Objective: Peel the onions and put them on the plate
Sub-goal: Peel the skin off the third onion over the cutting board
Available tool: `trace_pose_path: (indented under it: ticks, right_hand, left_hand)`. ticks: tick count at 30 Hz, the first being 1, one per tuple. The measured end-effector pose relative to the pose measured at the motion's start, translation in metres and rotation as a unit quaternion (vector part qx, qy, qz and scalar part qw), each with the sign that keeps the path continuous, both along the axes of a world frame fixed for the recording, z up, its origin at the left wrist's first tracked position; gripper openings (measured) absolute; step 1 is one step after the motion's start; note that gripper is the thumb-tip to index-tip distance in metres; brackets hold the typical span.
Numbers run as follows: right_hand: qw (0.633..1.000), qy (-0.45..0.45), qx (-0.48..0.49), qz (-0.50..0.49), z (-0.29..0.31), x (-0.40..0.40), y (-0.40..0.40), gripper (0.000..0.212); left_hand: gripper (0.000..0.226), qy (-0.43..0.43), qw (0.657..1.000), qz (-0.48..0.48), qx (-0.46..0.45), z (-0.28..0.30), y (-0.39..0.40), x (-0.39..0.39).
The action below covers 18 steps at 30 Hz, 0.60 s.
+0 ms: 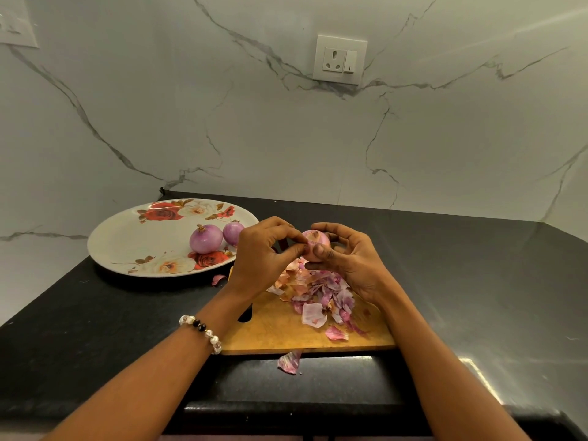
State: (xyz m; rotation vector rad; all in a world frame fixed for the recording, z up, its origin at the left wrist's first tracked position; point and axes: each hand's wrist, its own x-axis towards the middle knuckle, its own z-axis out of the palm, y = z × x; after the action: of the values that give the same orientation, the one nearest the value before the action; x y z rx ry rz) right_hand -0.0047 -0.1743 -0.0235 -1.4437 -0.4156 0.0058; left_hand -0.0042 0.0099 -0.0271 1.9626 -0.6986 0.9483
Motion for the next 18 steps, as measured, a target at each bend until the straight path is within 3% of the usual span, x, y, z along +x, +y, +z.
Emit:
trace_pose_path:
  ticks: [9,18]
  right_hand:
    - [1.0,-0.008,-0.026,0.0,-0.0011,0.0001,-0.0016,0.047]
    - [1.0,-0.003,0.0,0.016,0.003,-0.0022,-0.0007,0.044]
  left_hand:
    - [0.015,0.067,0.997,-0.023,0.001,0.0028,0.0025,0.0028]
    - [0.017,0.074,0.995,-0.062,-0.013,0.0036,0.0032,0.0018]
